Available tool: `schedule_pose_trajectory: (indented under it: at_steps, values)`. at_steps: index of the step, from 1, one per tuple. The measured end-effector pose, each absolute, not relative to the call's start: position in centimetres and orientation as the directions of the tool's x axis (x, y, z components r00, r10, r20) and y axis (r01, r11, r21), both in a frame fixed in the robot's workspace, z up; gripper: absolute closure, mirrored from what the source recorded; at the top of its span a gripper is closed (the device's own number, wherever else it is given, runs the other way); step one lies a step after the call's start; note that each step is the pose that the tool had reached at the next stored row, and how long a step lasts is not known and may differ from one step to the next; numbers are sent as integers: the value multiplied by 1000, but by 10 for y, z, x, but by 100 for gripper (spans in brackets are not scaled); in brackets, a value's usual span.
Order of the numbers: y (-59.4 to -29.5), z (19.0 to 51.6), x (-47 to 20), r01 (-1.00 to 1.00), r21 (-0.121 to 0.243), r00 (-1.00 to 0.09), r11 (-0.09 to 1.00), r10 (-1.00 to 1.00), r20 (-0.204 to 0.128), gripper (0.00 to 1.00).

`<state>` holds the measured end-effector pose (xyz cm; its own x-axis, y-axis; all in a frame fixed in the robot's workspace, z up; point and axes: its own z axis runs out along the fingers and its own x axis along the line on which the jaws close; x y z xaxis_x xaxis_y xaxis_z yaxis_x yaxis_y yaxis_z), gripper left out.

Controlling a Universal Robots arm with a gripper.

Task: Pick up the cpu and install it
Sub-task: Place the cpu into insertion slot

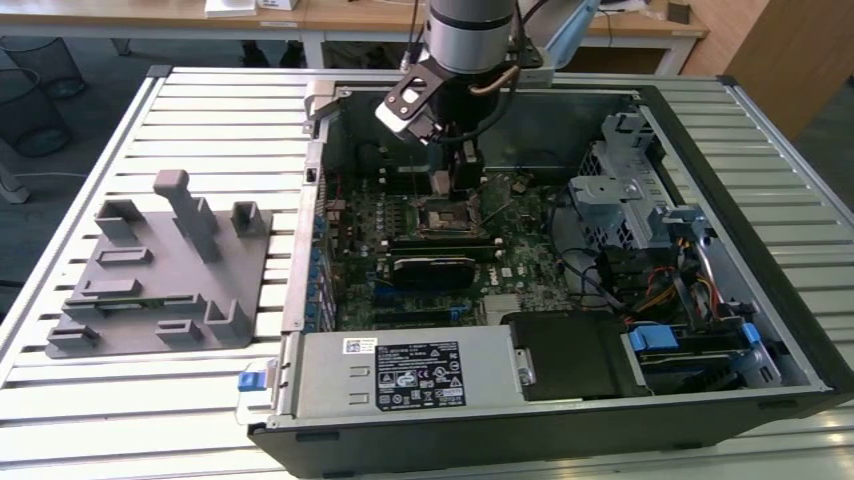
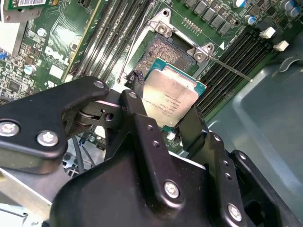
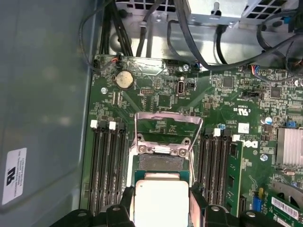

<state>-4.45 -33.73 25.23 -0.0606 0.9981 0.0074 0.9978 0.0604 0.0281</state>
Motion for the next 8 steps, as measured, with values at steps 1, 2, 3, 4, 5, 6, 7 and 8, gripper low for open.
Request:
schedule_pose_trajectory:
  at_steps: [1,2,3,4,5,6,7,8]
  values:
    - [-337,252,-44,998,28,-59,59,998,7,46]
    - [-337,251,-44,998,28,-58,58,998,7,46]
    - [-337,251,-44,998,28,-58,58,998,7,46]
    - [-337,250,-45,998,28,-58,58,998,7,46]
    - [-337,249,-45,998,28,-58,58,998,7,46]
    - [-337,248,-45,998,28,-58,58,998,7,46]
    - [-337,247,-45,998,28,-58,58,998,7,46]
    - [-337,246,-44,998,28,-58,58,998,7,46]
